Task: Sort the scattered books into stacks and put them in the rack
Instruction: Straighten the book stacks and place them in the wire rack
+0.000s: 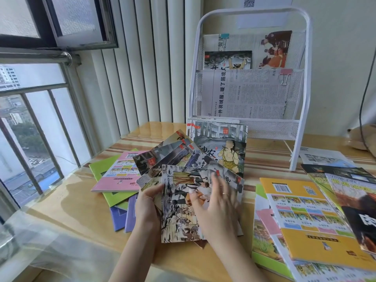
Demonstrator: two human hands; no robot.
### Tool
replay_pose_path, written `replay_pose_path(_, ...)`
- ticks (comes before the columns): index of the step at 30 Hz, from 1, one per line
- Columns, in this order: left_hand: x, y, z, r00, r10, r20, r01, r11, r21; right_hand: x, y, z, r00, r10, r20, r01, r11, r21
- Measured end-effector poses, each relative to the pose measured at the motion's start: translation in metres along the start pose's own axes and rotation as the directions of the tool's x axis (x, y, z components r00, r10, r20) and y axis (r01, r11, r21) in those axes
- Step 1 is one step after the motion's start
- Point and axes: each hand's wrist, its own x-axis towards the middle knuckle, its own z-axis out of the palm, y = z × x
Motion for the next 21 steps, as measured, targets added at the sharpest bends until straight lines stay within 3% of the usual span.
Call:
replay_pose_path(3, 0.000, 0.000, -0.001, 0.999, 0.019, 0.042, -0.019, 1.000, -0.022, 0.006, -0.001, -0.001, 0.985, 0.155, 0.080, -0.149, 0.986, -0.075)
replay_pose_path(10, -0.010, 0.003, 0.004, 0.989, 0.023, 0.145, -0.020, 1.000, -0.023, 0.010, 0.003, 0.004, 0.980, -0.007, 0.197, 0.014, 0.999, -0.033)
replay_pose_path(14, -0.012, 0.006, 0.004, 0.979, 0.053, 0.196, -0.039, 0.997, -0.074, 0.014, 0.004, -0.003, 0.934, -0.158, 0.320, 0.157, 0.987, 0.028)
replay_pose_path(21, -0.009, 0.009, 0.000, 0.994, 0.057, 0.089, -0.038, 0.978, -0.205, 0.023, 0.012, -0.014, 0.881, -0.254, 0.398, 0.235, 0.967, 0.098)
